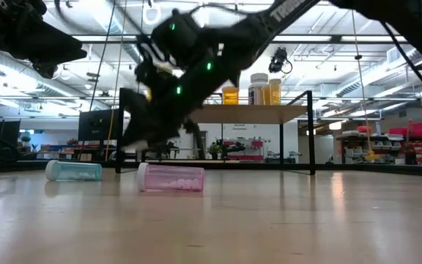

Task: Pick and place medicine bottles onto shelf by color
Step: Put the lid into the large orange pill bottle on the shelf

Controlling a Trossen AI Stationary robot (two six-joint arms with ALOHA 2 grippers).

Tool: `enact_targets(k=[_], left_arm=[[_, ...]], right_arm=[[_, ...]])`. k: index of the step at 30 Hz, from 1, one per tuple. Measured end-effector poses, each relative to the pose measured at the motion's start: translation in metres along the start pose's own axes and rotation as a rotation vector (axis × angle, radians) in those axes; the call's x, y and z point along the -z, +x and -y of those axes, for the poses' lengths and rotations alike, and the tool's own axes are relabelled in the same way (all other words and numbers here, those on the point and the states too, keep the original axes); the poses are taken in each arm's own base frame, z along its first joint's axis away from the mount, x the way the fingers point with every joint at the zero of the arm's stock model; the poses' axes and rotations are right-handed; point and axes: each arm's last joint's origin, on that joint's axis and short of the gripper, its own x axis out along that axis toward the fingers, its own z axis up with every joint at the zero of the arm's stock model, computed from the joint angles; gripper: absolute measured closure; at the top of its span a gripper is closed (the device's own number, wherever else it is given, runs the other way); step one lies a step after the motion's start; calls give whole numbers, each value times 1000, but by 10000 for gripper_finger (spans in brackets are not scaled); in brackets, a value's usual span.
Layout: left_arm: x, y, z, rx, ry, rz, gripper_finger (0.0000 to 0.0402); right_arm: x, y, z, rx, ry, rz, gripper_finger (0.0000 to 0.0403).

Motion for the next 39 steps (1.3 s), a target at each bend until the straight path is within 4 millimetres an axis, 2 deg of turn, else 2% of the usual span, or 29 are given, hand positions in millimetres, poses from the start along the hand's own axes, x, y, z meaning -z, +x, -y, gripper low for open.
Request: enact_targets(k=[9,13,17,22,28,33,39], left_arm=[[0,0,0,0,-1,0,271],[0,0,0,0,-6,0,271],[0,0,0,0,-7,0,271],[0,0,0,0,-7,0,271],[0,0,0,0,-7,0,271],[0,0,0,1,-1,0,271],[0,0,0,0,-1,0,271]], right_arm=[[-52,-55,6,19,10,116,174],[-74,-77,21,68,3,178,174],[-88,-89,43,144,-4,220,174],[-98,-92,71,171,27,257,174],[-106,-91,95,168,60,322,174],[-110,-92,103,153,69,359,174],[-107,-82,103,143,52,374,174]])
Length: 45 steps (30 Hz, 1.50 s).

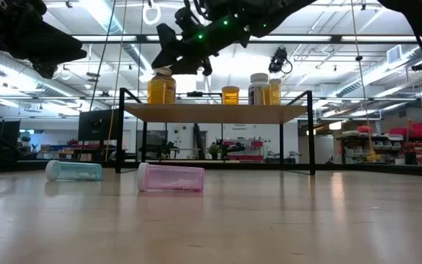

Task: Pick and place medicine bottles onto shelf by color
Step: Put the lid into the large orange pill bottle on the shelf

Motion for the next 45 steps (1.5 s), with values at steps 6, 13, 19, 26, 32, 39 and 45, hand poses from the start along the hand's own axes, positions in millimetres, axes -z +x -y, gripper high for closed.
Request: enact_targets(k=[6,13,19,26,32,39,45], left_arm=[[0,0,0,0,2,1,271],[0,0,0,-2,5,1,271],[0,0,0,-4,12,2,271],[0,0,0,-4,9,3,271],[-2,0,0,0,12,21,271],[-2,0,0,-1,13,20,271],[-2,0,0,-1,15,17,271]], right_arm=[[0,2,3,8,-5,5,174],[-16,0,5,0,-7,11,174],[-31,-3,5,0,-15,-8,174],[-30,-3,5,1,-4,-16,174],[-29,-3,2,-26,0,-18,174],[-22,-1,-1,-93,4,13,174],[3,20,-3,-147,-49,-23,174]])
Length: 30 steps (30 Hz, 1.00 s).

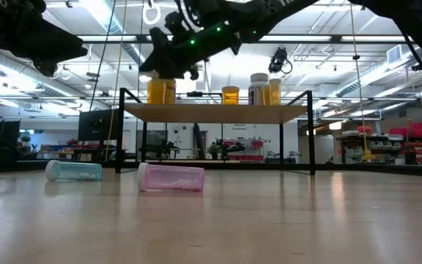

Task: Pick and place medicine bottles onto shelf by color
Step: Put the lid into the large orange pill bottle on the shelf

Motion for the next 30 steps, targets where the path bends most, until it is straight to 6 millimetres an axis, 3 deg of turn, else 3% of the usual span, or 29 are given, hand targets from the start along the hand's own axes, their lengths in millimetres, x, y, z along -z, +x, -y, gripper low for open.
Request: enact_targets(k=[30], left_arm=[[3,0,-1,-5,-12,-25,271]], right_arm=[[5,2,13,110,-27,-41,174]])
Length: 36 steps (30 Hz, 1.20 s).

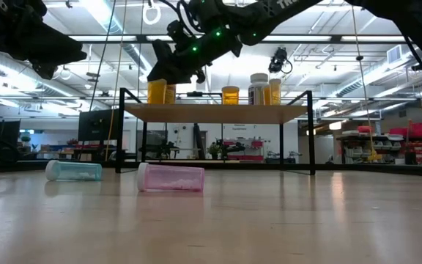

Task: Pick and place medicine bottles onto shelf by color
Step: Put the lid into the large orange pill bottle on the shelf

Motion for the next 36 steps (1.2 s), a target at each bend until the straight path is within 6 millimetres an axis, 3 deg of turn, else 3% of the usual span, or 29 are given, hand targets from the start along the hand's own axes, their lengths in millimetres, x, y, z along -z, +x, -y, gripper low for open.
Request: enact_targets(k=[36], left_arm=[[0,0,0,1,1,-2,271]], right_arm=[[-1,0,4,-21,29,3,173]])
